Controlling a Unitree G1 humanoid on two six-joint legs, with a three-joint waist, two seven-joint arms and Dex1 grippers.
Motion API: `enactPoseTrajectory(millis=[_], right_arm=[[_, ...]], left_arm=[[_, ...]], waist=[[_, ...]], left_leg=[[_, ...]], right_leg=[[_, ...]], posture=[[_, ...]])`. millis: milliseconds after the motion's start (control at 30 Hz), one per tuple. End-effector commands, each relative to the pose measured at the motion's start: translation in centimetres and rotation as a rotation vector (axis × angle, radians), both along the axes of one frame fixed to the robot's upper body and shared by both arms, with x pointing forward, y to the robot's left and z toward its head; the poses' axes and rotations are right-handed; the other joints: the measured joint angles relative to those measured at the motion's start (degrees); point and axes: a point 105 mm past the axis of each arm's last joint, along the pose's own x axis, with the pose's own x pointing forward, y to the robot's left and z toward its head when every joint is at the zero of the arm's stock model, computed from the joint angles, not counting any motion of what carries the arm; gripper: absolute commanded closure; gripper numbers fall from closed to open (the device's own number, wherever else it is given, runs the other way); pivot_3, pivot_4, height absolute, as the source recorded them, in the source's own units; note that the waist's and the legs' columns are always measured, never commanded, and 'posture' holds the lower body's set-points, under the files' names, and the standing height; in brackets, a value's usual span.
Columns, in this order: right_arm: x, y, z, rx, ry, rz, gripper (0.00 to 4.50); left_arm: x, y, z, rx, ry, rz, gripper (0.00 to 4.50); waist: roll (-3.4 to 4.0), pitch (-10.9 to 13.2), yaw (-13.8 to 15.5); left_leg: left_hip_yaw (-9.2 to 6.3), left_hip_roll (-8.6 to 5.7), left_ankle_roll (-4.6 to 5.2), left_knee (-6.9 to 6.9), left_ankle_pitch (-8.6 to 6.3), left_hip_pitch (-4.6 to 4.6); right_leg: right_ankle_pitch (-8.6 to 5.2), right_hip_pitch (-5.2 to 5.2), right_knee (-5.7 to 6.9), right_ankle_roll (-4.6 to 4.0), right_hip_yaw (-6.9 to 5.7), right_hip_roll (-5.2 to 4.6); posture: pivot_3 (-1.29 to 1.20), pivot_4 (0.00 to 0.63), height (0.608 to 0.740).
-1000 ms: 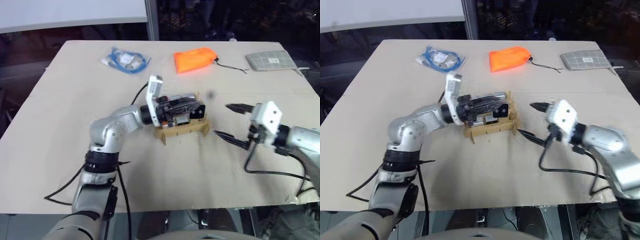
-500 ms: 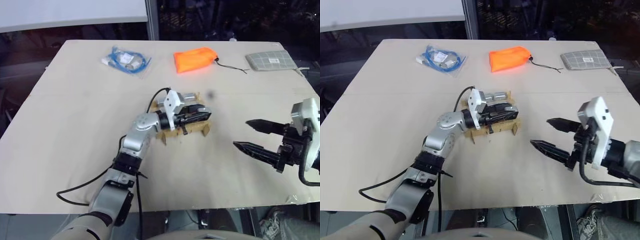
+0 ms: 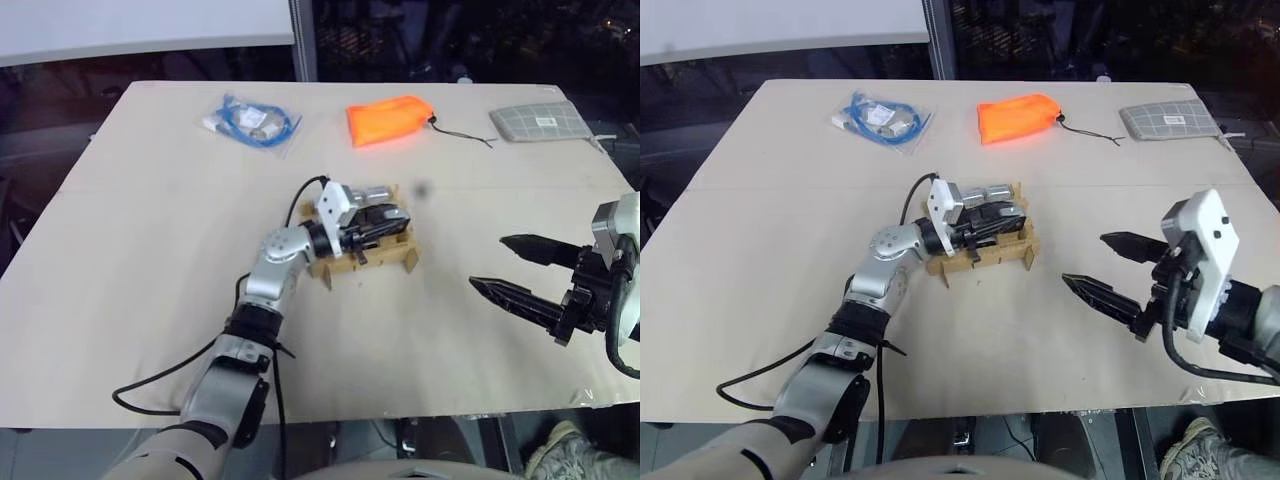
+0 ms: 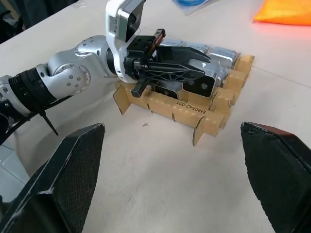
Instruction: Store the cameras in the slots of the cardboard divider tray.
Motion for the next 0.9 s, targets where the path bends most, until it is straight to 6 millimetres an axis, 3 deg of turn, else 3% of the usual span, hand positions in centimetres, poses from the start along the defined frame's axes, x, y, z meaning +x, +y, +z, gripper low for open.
enactPoseTrajectory(millis=[33, 300, 900], right_arm=[[0.0, 0.1, 0.9, 0.001, -0.05, 0.006, 0.07], [0.2, 0.1, 0.9, -0.005, -0.057, 0.003, 0.07], [0.3, 0.2, 1.2, 0.004, -0.086, 0.0, 0.07]], left_arm=[[-0.2, -0.3, -0.6, 0.004, 0.042, -0.023, 3.74], [-1.6, -0.6, -1.5, 0.045, 0.076, -0.099, 3.74], [-0.3, 0.5, -1.4, 0.032, 0.047, 0.03, 3.74]], waist=[[0.0, -0.01, 0.0], [0.0, -0.14, -0.03], [0.0, -0.17, -0.03]], left_leg=[[0.0, 0.0, 0.0, 0.0, 0.0, 0.0], [0.0, 0.01, 0.0, 0.0, 0.0, 0.03], [-0.01, 0.01, 0.0, 0.01, 0.0, 0.06]], right_leg=[[0.0, 0.0, 0.0, 0.0, 0.0, 0.0], [0.0, 0.03, 0.0, 0.0, 0.01, 0.01], [0.0, 0.05, 0.02, 0.0, 0.02, 0.01]], posture=[[0.0, 0.15, 0.74], [0.0, 0.15, 0.74], [0.0, 0.15, 0.74]])
